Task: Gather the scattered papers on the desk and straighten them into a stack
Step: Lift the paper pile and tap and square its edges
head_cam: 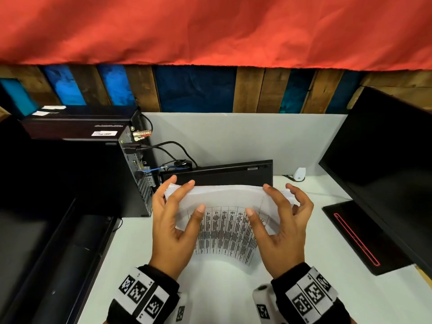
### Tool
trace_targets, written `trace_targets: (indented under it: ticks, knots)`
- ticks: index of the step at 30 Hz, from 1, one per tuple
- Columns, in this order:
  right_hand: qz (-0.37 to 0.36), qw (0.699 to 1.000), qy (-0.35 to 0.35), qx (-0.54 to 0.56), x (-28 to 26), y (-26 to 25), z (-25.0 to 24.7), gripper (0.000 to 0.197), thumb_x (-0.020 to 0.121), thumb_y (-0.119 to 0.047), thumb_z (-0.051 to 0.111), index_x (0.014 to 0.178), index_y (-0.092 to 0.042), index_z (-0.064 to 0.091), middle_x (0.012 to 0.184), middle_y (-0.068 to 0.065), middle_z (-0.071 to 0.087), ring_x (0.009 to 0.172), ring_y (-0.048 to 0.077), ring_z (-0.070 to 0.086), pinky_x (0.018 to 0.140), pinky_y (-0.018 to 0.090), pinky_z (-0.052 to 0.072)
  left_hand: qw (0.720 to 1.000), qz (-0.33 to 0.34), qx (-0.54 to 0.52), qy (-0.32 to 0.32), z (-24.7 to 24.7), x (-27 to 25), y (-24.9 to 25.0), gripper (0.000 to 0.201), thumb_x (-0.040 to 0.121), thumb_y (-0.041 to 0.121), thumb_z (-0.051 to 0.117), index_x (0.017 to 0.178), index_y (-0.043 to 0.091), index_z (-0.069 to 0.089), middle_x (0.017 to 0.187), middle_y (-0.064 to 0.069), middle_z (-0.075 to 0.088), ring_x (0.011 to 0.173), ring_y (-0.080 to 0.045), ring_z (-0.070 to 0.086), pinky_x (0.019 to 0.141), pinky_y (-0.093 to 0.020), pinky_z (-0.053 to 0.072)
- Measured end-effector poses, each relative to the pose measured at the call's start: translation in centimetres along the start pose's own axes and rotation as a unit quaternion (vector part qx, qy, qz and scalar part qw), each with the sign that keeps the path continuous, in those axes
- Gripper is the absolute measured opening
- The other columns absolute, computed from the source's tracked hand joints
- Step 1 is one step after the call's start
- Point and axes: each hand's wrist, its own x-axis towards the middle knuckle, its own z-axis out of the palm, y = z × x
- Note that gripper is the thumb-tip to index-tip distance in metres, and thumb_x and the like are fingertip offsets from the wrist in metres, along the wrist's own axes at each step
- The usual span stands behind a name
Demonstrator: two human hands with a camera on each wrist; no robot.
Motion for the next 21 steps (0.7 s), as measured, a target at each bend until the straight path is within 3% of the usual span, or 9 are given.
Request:
trace_targets:
  ticks: [2,5,8,9,13,17,19,21]
  knots:
    - [-0.003,1.000,-0.008,0.005,-0.2,-0.2,0.2,0.048,0.077,-0.033,0.072,0.122,-0.038,0.057,0.137,-0.007,0.024,0.117,-0.009,0.041,0.090,0.009,0.048,1.000,0.006,-0.010,-0.014,0.1,-0.3,0.4,0.042,0.084,0.020,0.067,0.123,0.032,0.058,0.142,0.002,0.033,0.130,0.009,0.033,0.094,-0.002,0.037]
    - [0.010,1.000,-0.017,0.003,-0.3,-0.4,0.5,0.048,0.078,-0.033,0.072,0.122,-0.041,0.055,0.134,-0.013,0.023,0.118,-0.011,0.039,0.089,0.023,0.054,1.000,0.000,-0.006,0.007,0.1,-0.1,0.3,0.039,0.085,0.019,0.065,0.121,0.031,0.058,0.139,-0.003,0.038,0.128,0.011,0.034,0.095,-0.001,0.035]
    - [0.018,1.000,0.001,-0.009,-0.3,-0.5,0.7,0.047,0.078,-0.033,0.071,0.120,-0.037,0.051,0.137,-0.009,0.025,0.118,-0.014,0.037,0.084,0.031,0.058,0.999,-0.019,-0.001,0.030,0.1,0.1,0.2,0.044,0.086,0.031,0.062,0.128,0.035,0.049,0.138,-0.002,0.042,0.131,0.002,0.036,0.101,-0.012,0.037]
    - [0.023,1.000,0.001,0.001,-0.4,-0.6,0.8,0.046,0.078,-0.033,0.070,0.120,-0.036,0.052,0.138,-0.007,0.025,0.119,-0.013,0.038,0.084,0.032,0.058,1.000,-0.013,-0.003,0.024,0.4,-0.1,0.3,0.046,0.086,0.032,0.063,0.130,0.034,0.048,0.139,-0.001,0.041,0.132,0.001,0.036,0.101,-0.010,0.036]
    - [0.023,1.000,-0.006,0.018,-0.5,-0.6,1.0,0.047,0.078,-0.028,0.073,0.123,-0.032,0.057,0.135,-0.004,0.026,0.121,-0.003,0.042,0.088,0.034,0.057,1.000,-0.010,-0.017,0.016,0.8,-0.5,0.7,0.044,0.084,0.014,0.070,0.123,0.029,0.056,0.138,-0.009,0.037,0.126,0.013,0.035,0.091,0.002,0.036]
    - [0.025,0.999,0.013,0.015,-0.4,-0.6,0.9,0.051,0.077,-0.028,0.073,0.124,-0.031,0.053,0.131,-0.005,0.028,0.119,-0.012,0.039,0.092,0.031,0.054,1.000,-0.001,-0.001,0.026,0.7,0.2,0.6,0.036,0.086,0.027,0.066,0.121,0.026,0.059,0.140,-0.005,0.038,0.130,0.007,0.035,0.100,-0.012,0.040]
    - [0.021,0.999,0.002,0.025,-0.6,-0.8,1.1,0.053,0.077,-0.029,0.073,0.126,-0.031,0.055,0.131,-0.002,0.028,0.120,-0.009,0.040,0.094,0.026,0.052,1.000,-0.005,-0.019,0.016,0.9,0.0,0.9,0.034,0.085,0.023,0.069,0.118,0.022,0.063,0.140,-0.002,0.037,0.130,0.006,0.036,0.097,-0.009,0.042]
    - [0.028,0.999,0.003,0.025,-0.6,-0.7,1.2,0.055,0.076,-0.029,0.074,0.127,-0.032,0.053,0.129,-0.004,0.027,0.118,-0.011,0.041,0.093,0.016,0.048,0.998,-0.031,-0.034,0.042,1.0,0.1,0.8,0.034,0.086,0.029,0.066,0.119,0.023,0.060,0.132,0.004,0.043,0.125,-0.002,0.043,0.096,-0.026,0.048]
